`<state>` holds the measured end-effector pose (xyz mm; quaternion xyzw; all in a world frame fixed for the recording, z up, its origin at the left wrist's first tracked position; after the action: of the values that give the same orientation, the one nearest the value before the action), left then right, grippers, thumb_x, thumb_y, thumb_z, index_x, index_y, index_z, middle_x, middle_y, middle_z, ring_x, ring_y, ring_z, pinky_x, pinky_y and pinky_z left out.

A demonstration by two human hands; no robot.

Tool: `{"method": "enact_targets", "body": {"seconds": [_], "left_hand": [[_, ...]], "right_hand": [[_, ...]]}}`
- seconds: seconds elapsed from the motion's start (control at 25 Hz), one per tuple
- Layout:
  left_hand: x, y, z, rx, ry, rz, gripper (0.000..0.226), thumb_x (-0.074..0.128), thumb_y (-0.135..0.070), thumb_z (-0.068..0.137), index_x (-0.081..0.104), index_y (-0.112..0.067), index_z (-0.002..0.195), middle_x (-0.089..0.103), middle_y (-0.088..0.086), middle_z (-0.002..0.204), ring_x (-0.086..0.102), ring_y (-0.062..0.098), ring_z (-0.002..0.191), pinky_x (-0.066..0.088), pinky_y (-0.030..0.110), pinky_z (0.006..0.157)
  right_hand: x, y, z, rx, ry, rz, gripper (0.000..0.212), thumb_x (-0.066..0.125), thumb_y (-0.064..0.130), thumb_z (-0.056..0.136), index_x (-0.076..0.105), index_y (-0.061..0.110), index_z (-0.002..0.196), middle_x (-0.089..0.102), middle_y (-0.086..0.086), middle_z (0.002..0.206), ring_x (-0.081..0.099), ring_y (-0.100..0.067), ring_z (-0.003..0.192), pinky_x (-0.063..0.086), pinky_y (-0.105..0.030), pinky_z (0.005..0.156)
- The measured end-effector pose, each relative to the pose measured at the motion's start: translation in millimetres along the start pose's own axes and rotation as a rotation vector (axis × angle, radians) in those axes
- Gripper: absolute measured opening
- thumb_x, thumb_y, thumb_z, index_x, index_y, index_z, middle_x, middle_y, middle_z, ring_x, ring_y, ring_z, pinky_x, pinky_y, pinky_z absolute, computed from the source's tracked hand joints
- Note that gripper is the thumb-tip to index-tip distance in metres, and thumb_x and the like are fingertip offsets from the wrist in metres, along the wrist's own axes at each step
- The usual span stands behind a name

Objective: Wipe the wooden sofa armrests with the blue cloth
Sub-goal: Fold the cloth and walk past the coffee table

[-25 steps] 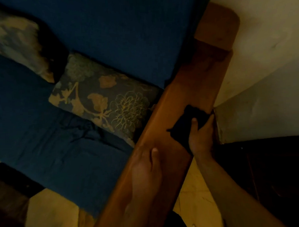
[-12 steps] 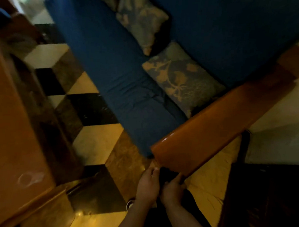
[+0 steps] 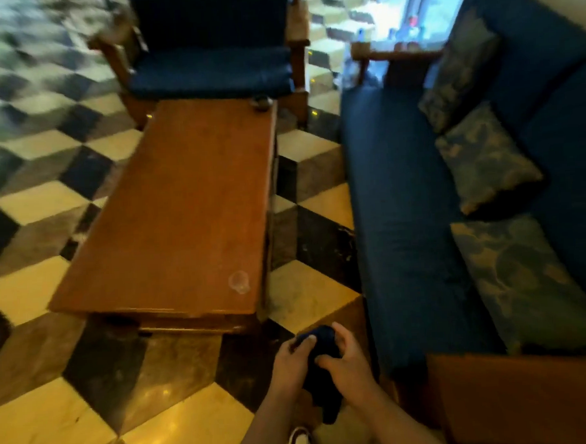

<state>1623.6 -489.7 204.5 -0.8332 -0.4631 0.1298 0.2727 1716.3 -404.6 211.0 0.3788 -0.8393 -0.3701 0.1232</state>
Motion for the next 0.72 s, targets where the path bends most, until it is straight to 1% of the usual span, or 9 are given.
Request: {"method": "enact_targets", "body": {"seconds": [0.08, 0.12, 0.2, 0.28, 0.32, 0.44, 0.52, 0.64, 0.72], "left_hand": [[-25, -13, -9, 0.032, -0.049, -0.095, 0.032, 0.072, -0.031, 0.094, 0.072, -0.007, 0.115, 0.078, 0.016, 0.106, 0.076, 0.031, 0.094, 0.061, 0.037, 0.077], [-33, -17, -11, 0.043, -0.068, -0.137, 0.033, 0.072, -0.034, 0.093, 0.074, -0.007, 0.113, 0.08, 0.015, 0.101, 0.077, 0.031, 0.091, 0.062, 0.037, 0.077], [-44, -24, -14, 0.048, -0.088, -0.237, 0.039, 0.069, -0.038, 0.094, 0.075, -0.005, 0.114, 0.081, 0.017, 0.099, 0.077, 0.035, 0.093, 0.062, 0.043, 0.084], [-47, -29, -18, 0.016, -0.075, -0.358, 0.047, 0.066, -0.041, 0.095, 0.074, 0.0, 0.118, 0.079, 0.023, 0.105, 0.074, 0.042, 0.102, 0.058, 0.05, 0.093], [-47, -31, -20, 0.004, -0.049, -0.434, 0.051, 0.065, -0.043, 0.095, 0.074, 0.0, 0.12, 0.077, 0.026, 0.111, 0.071, 0.045, 0.108, 0.055, 0.053, 0.098], [-37, -31, -29, 0.022, 0.045, -0.677, 0.059, 0.057, -0.052, 0.097, 0.073, -0.003, 0.125, 0.068, 0.029, 0.131, 0.061, 0.047, 0.126, 0.039, 0.059, 0.117], [-30, -30, -36, 0.042, 0.085, -0.78, 0.061, 0.055, -0.056, 0.096, 0.076, -0.004, 0.121, 0.067, 0.028, 0.132, 0.062, 0.045, 0.126, 0.041, 0.056, 0.116], [-28, -30, -39, 0.088, 0.095, -0.916, 0.059, 0.054, -0.052, 0.098, 0.072, -0.003, 0.126, 0.065, 0.029, 0.136, 0.067, 0.044, 0.12, 0.057, 0.054, 0.1], [-29, -29, -39, 0.102, 0.09, -0.955, 0.053, 0.055, -0.041, 0.1, 0.069, 0.001, 0.129, 0.064, 0.032, 0.136, 0.07, 0.045, 0.114, 0.062, 0.052, 0.089]], "right_hand": [[18, 26, 4, -0.048, 0.081, -0.043, 0.071, 0.07, -0.006, 0.088, 0.043, 0.029, 0.143, 0.062, 0.005, 0.119, 0.061, 0.001, 0.088, 0.053, -0.011, 0.058], [26, 37, 8, -0.075, 0.124, -0.058, 0.071, 0.072, -0.006, 0.087, 0.044, 0.033, 0.139, 0.063, 0.008, 0.114, 0.062, 0.002, 0.088, 0.053, -0.012, 0.059], [39, 56, 15, -0.097, 0.203, -0.061, 0.071, 0.076, -0.005, 0.084, 0.049, 0.034, 0.136, 0.063, 0.004, 0.121, 0.064, -0.008, 0.105, 0.059, -0.023, 0.079], [49, 67, 20, -0.094, 0.258, -0.034, 0.069, 0.075, -0.009, 0.083, 0.054, 0.024, 0.14, 0.062, -0.004, 0.132, 0.061, -0.025, 0.123, 0.054, -0.046, 0.104], [52, 71, 23, -0.096, 0.289, -0.027, 0.067, 0.073, -0.011, 0.084, 0.056, 0.021, 0.14, 0.065, -0.003, 0.13, 0.062, -0.026, 0.124, 0.051, -0.049, 0.107], [45, 85, 33, -0.093, 0.41, -0.037, 0.058, 0.072, -0.007, 0.082, 0.063, 0.027, 0.128, 0.075, 0.005, 0.114, 0.071, -0.018, 0.108, 0.059, -0.043, 0.097], [37, 94, 46, -0.086, 0.526, -0.02, 0.056, 0.075, -0.002, 0.077, 0.067, 0.029, 0.122, 0.077, 0.002, 0.115, 0.074, -0.021, 0.107, 0.061, -0.042, 0.092], [39, 105, 59, -0.057, 0.698, 0.048, 0.054, 0.074, -0.007, 0.076, 0.068, 0.018, 0.123, 0.076, -0.005, 0.118, 0.074, -0.027, 0.107, 0.063, -0.037, 0.081], [46, 111, 67, -0.073, 0.753, 0.005, 0.052, 0.074, -0.008, 0.078, 0.068, 0.016, 0.124, 0.076, -0.007, 0.118, 0.074, -0.028, 0.108, 0.062, -0.037, 0.08]]}}
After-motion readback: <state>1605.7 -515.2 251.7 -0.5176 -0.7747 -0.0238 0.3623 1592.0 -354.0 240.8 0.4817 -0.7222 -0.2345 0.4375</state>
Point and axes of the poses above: each hand's wrist, its own z-axis towards the middle knuckle, its own x-axis out of the palm, y = z × x, the point moved 1 cm from there along z, towards the middle knuckle
